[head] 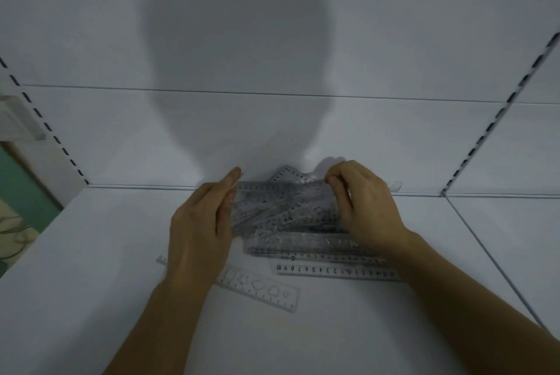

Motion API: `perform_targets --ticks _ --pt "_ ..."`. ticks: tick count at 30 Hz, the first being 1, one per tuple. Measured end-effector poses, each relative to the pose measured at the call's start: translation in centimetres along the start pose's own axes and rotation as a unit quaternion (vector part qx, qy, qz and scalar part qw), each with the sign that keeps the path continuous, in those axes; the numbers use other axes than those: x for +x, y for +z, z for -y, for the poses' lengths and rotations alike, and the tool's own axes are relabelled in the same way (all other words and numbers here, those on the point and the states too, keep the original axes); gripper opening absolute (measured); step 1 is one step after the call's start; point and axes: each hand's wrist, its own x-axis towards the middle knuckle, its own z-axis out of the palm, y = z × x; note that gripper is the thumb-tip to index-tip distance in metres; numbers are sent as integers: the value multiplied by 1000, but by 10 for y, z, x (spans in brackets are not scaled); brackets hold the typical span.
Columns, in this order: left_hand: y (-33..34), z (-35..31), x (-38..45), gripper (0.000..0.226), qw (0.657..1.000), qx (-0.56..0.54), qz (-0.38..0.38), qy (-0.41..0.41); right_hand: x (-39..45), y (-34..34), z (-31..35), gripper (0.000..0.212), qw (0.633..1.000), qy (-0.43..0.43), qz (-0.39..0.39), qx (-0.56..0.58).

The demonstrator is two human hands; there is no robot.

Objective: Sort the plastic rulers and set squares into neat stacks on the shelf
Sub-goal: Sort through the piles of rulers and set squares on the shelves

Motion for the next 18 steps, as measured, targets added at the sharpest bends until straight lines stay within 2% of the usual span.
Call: perform_targets --ticks 6,10,13,15,18 --pt "2 -16 -3 43 999 32 42 0 -6 -21 -3 17 997 47 54 -40" --pt "14 -49 -4 50 991 46 123 -22 -28 -70 -16 21 989 122 77 -42" --pt "39 -100 -8 54 983 9 181 -41 -58 -109 -28 35 974 181 122 -66" --pt "63 -142 -15 53 979 -19 198 -33 -81 -136 -41 37 968 210 113 -80" --pt "97 -199 -30 59 974 -64 217 -10 -121 -180 -66 35 964 236 57 -106"
